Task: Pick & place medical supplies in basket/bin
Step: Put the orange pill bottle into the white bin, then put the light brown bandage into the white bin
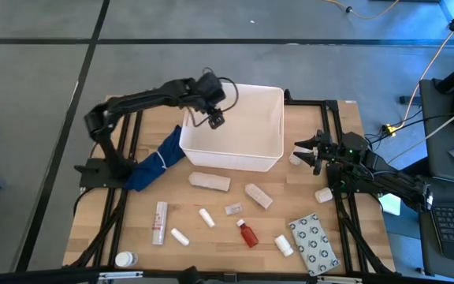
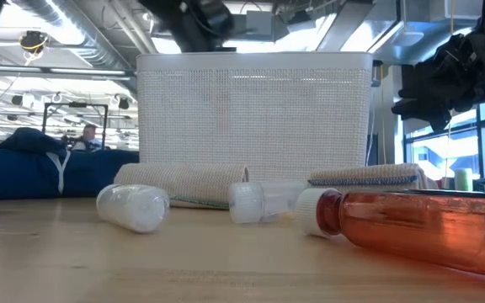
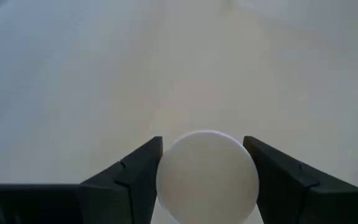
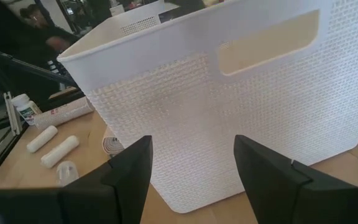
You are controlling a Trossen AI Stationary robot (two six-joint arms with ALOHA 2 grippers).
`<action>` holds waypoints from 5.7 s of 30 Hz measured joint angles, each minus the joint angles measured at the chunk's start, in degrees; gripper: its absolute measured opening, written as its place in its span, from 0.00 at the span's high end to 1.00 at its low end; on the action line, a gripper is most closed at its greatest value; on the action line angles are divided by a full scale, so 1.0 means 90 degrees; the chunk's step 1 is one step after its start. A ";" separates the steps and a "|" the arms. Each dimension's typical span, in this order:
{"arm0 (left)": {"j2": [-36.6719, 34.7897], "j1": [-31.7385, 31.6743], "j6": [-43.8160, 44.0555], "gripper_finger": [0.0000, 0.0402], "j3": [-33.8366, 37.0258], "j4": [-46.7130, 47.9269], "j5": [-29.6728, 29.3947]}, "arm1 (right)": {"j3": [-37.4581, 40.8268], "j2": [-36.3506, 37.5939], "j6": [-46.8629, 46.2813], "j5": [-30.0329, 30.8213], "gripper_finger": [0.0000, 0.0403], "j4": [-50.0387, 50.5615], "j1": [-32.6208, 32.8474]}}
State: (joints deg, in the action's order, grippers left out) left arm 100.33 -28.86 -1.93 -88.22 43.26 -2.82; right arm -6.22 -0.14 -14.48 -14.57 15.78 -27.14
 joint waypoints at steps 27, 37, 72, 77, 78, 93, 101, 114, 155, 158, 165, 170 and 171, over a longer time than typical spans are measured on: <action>0.1989 -0.0183 0.0249 0.49 -0.0324 0.0301 -0.1082 | 0.0000 -0.0001 -0.0413 -0.0399 0.44 0.0042 0.0000; 0.1868 -0.0197 0.0012 0.45 -0.0312 0.0332 -0.1093 | -0.0290 -0.0589 -0.0574 0.0544 0.44 0.0042 -0.0002; 0.1758 -0.0138 -0.0052 0.44 -0.1550 0.1193 -0.1512 | -0.2926 -0.5527 -0.0194 0.2164 0.44 0.1820 -0.0002; 0.1758 -0.0131 -0.0039 0.44 -0.1550 0.1194 -0.1512 | -0.2922 -0.5638 -0.0532 0.2166 0.44 0.2196 -0.0002; 0.1758 -0.0131 -0.0020 0.44 -0.1550 0.1193 -0.1511 | -0.2922 -0.5658 -0.0546 0.2166 0.44 0.2230 -0.0002; 0.1800 -0.0441 0.0570 0.44 -0.0630 0.0509 -0.0881 | -0.2917 -0.5678 -0.0670 0.2166 0.44 0.2281 0.0000; 0.1863 -0.0486 0.0531 0.44 -0.0620 0.0495 -0.0882 | -0.2914 -0.5678 -0.0651 0.2165 0.44 0.2282 0.0000; 0.1863 -0.0471 0.0752 0.44 -0.0620 0.0565 -0.0909 | -0.2914 -0.5678 -0.0651 0.2153 0.44 0.2284 0.0000; -0.1901 -0.0216 0.0384 0.33 0.1445 -0.0500 -0.1862 | -0.4610 -0.8317 0.4434 0.2163 0.44 0.5224 0.0163; -0.2043 -0.0221 0.0524 0.32 0.1830 -0.0577 -0.1867 | -0.4449 -0.8485 0.4814 0.2229 0.44 0.5145 0.0226; -0.2103 -0.0216 0.0561 0.33 0.2065 -0.0796 -0.1938 | -0.4081 -0.8587 0.5315 0.3050 0.49 0.4249 0.0381; -0.2084 -0.0211 0.0587 0.33 0.2085 -0.1024 -0.1820 | -0.3868 -0.8580 0.5808 0.2655 0.55 0.3810 0.0384; -0.2084 -0.0210 0.0587 0.33 0.2085 -0.1024 -0.1815 | -0.3819 -0.8576 0.5869 0.2630 0.57 0.3767 0.0381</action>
State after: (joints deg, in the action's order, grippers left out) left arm 81.58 -30.75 3.36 -69.45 34.04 -19.16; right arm -40.59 -77.33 38.34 9.10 49.69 -23.70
